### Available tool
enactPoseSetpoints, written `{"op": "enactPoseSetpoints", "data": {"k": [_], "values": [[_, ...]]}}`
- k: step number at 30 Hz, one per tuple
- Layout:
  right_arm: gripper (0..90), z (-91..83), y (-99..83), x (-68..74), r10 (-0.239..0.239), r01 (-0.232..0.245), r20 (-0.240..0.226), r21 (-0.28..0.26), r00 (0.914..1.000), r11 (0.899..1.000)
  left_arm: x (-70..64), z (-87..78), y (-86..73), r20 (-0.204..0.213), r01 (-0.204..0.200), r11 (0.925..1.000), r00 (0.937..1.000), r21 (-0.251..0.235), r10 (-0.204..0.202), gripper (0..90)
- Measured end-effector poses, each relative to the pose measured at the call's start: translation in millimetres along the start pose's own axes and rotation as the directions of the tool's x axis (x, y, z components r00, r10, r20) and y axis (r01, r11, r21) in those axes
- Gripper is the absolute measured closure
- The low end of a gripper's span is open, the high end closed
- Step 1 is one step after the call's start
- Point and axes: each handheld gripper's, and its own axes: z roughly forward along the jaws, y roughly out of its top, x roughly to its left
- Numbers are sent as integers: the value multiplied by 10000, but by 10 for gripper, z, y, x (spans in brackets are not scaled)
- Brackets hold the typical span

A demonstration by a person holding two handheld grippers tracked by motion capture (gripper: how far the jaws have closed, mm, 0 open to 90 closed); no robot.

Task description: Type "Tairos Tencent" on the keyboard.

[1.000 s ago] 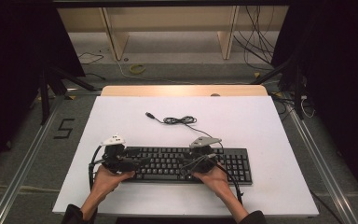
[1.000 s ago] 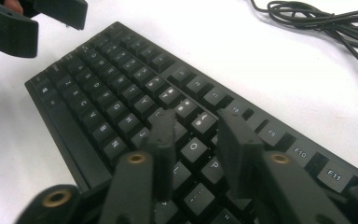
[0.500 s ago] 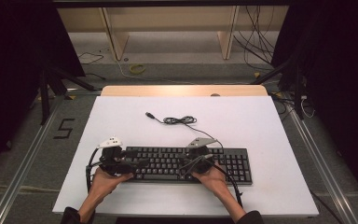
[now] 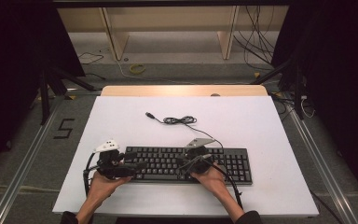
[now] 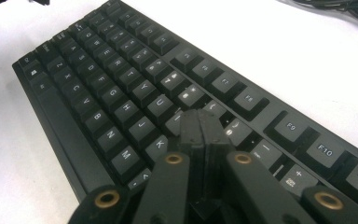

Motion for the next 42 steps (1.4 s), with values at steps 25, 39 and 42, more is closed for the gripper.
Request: {"op": "enactPoseSetpoints", "data": {"k": [25, 39, 42], "values": [[862, 4, 5, 31, 6, -5, 142, -90, 9999, 10000, 26, -21, -62, -126, 26, 10000, 9999, 28, -26, 292], [616, -112, 30, 29, 350, -367, -311, -559, 9989, 9978, 40, -16, -64, -327, -86, 9999, 9994, 62, 88, 306], [558, -127, 36, 30, 421, -444, -383, -610, 9984, 9972, 54, -16, -65, -441, -141, 9999, 9989, 96, 145, 312]]}}
